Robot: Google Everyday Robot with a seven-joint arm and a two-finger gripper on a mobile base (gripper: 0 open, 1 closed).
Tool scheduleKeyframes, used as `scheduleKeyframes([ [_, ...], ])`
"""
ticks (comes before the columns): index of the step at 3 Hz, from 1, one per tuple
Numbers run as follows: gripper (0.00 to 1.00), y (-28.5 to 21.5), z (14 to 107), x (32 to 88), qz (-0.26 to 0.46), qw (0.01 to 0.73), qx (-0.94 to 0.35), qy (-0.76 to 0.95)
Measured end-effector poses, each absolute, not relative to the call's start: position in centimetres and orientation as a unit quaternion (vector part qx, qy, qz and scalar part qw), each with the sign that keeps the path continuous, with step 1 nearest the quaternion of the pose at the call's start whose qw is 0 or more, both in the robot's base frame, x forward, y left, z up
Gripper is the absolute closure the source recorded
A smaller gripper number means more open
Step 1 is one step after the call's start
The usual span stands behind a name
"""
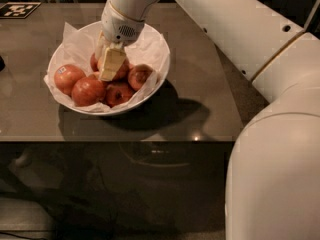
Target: Pick apple from white bowl
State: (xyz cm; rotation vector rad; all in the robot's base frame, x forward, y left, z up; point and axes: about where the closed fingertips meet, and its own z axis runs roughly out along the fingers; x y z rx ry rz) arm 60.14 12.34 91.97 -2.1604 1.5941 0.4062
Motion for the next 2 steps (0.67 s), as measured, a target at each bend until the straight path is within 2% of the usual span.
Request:
scheduleKeyframes([
  [2,1.0,12.15,91.9,60.27,0.15,0.217,-0.773,0.578],
])
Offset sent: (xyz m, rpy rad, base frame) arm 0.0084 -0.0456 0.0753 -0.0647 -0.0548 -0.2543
